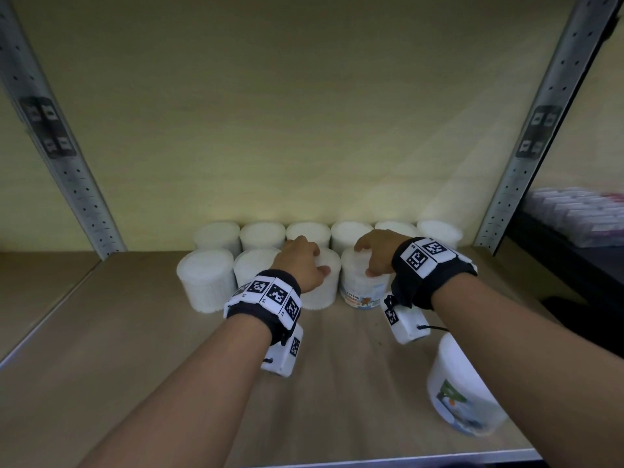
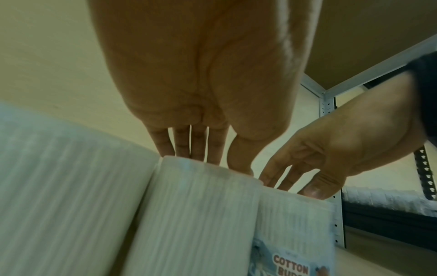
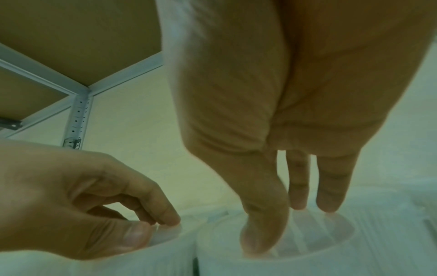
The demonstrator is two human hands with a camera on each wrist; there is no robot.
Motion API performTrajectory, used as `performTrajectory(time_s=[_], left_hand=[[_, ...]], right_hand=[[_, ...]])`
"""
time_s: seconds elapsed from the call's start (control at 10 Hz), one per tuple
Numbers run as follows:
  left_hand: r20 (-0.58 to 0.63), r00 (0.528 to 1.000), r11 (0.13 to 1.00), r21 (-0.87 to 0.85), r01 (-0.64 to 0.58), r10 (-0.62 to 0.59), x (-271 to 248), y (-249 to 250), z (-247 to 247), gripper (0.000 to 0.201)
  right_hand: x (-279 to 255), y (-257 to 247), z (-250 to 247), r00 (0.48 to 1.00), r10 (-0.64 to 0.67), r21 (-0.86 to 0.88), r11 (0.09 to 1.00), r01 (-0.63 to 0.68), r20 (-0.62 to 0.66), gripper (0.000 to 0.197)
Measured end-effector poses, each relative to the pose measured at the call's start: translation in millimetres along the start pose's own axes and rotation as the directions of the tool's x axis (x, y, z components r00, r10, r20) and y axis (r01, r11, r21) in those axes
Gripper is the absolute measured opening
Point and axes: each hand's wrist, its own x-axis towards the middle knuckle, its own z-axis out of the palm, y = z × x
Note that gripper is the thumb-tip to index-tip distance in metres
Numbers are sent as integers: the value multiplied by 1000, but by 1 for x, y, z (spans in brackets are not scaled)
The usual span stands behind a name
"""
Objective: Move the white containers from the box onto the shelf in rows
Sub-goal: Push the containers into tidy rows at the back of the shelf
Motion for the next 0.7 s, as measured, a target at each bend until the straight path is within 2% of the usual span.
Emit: performTrajectory(time_s=[0.2, 0.4, 0.7], left_hand=[[-2, 1000, 1000, -10, 3, -3, 1, 0, 0, 52], [-6, 1000, 1000, -14, -5, 5, 1, -2, 0, 52], [-12, 1000, 1000, -28, -9, 9, 1, -2, 1, 51]], right_hand=[[0, 1, -6, 1000, 9, 79, 997, -8, -14, 61], [9, -1, 3, 994, 104, -22, 994, -104, -37, 73], [13, -4, 2, 997, 69, -48, 996, -71, -42, 68]])
